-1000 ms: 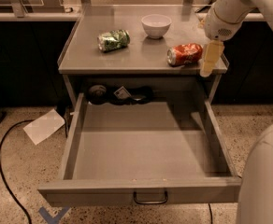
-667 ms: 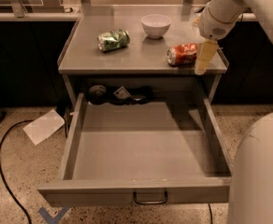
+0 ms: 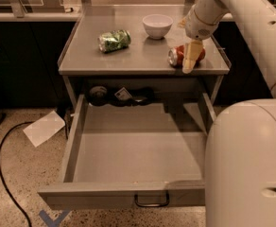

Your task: Place coke can into top drawer

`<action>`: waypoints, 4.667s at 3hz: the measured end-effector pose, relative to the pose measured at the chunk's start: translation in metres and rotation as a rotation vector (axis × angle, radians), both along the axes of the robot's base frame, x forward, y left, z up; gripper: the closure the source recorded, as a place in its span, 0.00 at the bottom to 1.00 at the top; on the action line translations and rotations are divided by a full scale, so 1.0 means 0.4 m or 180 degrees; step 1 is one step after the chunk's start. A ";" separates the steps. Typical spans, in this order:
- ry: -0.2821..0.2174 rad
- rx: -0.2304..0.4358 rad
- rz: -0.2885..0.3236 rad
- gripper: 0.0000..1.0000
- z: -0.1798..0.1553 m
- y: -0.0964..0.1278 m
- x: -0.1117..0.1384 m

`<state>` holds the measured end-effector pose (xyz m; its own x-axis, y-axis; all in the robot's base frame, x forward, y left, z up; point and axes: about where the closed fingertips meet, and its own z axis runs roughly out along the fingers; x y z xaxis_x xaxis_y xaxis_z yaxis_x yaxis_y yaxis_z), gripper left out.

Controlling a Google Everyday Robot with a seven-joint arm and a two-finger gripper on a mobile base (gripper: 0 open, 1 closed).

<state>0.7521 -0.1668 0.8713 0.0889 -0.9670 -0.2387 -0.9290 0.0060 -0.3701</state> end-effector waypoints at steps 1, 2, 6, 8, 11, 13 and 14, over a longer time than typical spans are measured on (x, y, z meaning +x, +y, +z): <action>0.0160 -0.0061 -0.0004 0.00 -0.037 0.020 0.019; 0.0309 -0.0135 -0.0071 0.00 -0.069 0.022 0.030; 0.0238 -0.0065 -0.0388 0.18 -0.074 -0.049 0.076; 0.0238 -0.0064 -0.0388 0.65 -0.074 -0.049 0.076; 0.0107 0.1056 -0.0090 1.00 0.035 0.047 -0.046; 0.0282 0.1205 0.0021 1.00 0.000 0.102 -0.183; 0.0282 0.1205 0.0021 1.00 0.000 0.102 -0.183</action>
Offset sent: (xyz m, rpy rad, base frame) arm 0.0269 -0.0011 -0.0259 -0.0788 0.1692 -0.0563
